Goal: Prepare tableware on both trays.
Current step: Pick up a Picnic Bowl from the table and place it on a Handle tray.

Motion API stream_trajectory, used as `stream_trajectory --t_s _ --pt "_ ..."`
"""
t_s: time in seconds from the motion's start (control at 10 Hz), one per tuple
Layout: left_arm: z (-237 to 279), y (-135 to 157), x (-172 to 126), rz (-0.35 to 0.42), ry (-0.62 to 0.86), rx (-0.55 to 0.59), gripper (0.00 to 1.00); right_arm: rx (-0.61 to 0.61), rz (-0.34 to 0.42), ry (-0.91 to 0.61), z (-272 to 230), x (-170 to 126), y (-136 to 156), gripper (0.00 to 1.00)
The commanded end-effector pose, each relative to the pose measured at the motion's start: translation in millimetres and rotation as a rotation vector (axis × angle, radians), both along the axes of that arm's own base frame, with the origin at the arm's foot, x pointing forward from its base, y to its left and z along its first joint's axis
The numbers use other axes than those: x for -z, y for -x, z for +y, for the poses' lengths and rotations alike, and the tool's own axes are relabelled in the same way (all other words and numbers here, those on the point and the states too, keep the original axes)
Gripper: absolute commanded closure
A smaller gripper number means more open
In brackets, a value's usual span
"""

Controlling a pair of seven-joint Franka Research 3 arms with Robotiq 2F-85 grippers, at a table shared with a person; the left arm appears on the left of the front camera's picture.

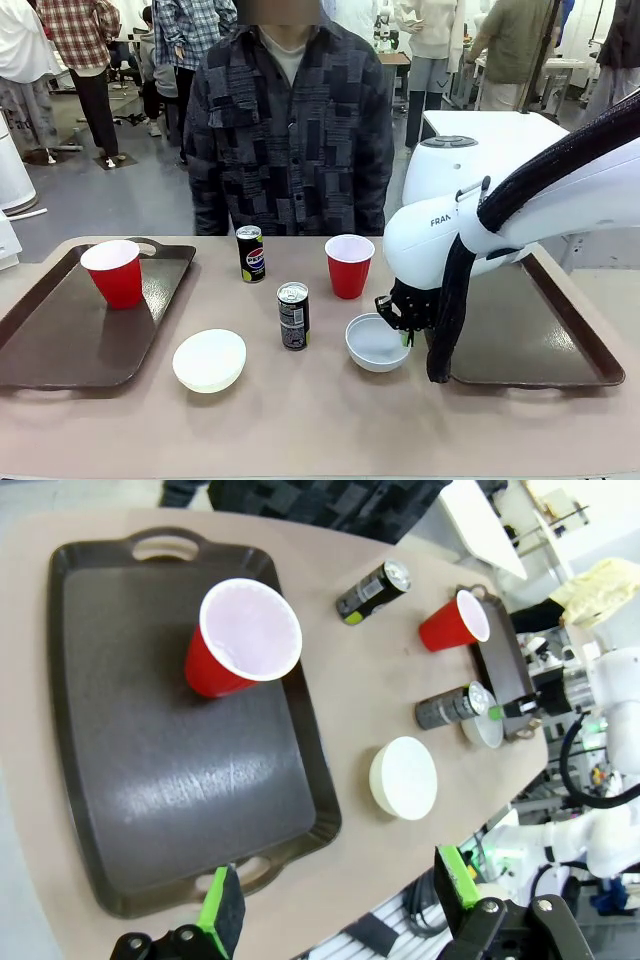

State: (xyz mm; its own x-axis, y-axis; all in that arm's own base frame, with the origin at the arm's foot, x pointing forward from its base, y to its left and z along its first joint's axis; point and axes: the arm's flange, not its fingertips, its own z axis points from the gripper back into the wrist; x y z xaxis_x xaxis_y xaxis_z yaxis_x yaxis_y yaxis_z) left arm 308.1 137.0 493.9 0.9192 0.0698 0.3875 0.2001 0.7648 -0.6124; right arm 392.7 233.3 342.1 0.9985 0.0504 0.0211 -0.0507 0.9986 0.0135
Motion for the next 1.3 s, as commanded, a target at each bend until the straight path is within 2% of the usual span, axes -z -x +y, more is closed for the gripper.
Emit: stream_trajectory --t_s 0.0,0.2,0.4,0.6,0.9,1.2 --pt "-0.2 0.2 -2.2 0.006 0.017 -0.008 0.00 0.010 0.005 -0.001 -0.5 -0.8 -2.2 1.00" --pt "-0.2 0.2 -2.2 0.006 0.017 -0.008 0.00 -0.012 0.000 -0.004 -4.5 -22.5 2.7 1.00" --pt "-0.2 0.2 -2.2 0.006 0.017 -0.008 0.00 -0.046 -0.020 -0.039 -11.8 -76.1 8.0 1.00" --pt "-0.2 0.2 -2.2 0.006 0.017 -0.008 0.00 -0.058 -0.061 -0.077 -17.6 -112.6 0.9 1.00" --pt "-0.2 0.2 -2.2 0.006 0.017 -0.008 0.00 -0.067 -0.013 -0.063 -56.4 -137.4 -35.0 1.00" --pt "-0.2 0.2 -2.2 0.006 0.017 -0.008 0.00 -0.068 0.002 -0.058 -123.1 -152.1 -54.3 1.00"
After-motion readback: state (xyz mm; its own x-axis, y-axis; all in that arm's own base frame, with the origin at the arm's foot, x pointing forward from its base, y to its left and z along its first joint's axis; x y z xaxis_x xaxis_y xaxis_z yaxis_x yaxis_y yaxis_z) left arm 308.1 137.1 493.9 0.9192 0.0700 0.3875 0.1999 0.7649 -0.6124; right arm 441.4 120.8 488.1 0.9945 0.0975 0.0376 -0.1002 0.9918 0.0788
